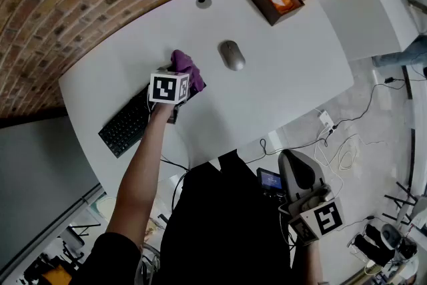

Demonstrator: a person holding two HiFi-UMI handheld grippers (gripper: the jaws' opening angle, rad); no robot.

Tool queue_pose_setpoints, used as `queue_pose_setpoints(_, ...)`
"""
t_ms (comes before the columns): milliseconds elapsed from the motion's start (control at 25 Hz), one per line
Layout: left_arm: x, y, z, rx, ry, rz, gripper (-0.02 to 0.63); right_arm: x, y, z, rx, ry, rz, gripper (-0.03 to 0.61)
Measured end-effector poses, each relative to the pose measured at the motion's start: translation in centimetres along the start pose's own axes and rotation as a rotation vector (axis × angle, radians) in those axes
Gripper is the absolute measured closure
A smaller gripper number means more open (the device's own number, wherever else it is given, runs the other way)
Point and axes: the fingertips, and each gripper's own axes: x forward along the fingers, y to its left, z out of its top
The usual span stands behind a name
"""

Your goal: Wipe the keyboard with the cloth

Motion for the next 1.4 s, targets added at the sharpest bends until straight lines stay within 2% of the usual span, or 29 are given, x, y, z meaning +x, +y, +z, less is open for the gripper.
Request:
queue_pose_setpoints(200, 0.5, -3.1, -1.1, 0.053, 0.031, -0.025, 0.453, 0.0, -0.4, 0.2, 0.004, -0.005, 0.007, 0.560)
queue_pose_setpoints(440, 0.4, -6.2, -3.0, 0.068, 0.047, -0.068, 0.453, -0.1, -1.0, 0.4, 0.004, -0.011, 0.019, 0.560)
queue_pose_setpoints(600, 0.0, -9.5, -4.0, 0.058, 0.054, -0.180, 0.453, -0.1, -1.5, 0.8, -0.003, -0.019, 0.029, 0.560)
queue_pose_setpoints(720, -0.4, -11.6, -4.5, 0.073, 0.054, -0.222, 0.454, -0.1, -1.8, 1.0, -0.010, -0.021, 0.038, 0.560)
queue_pose_setpoints(1040, -1.3, -13.5, -4.2, 0.104, 0.044, -0.251, 0.453, 0.2, -1.9, 1.4, -0.023, -0.029, 0.046, 0.560)
queue_pose_setpoints(1400, -0.2, -17.6, -3.4, 0.193, 0.054, -0.321, 0.453, -0.5, -2.7, 2.2, -0.026, -0.059, 0.005, 0.560)
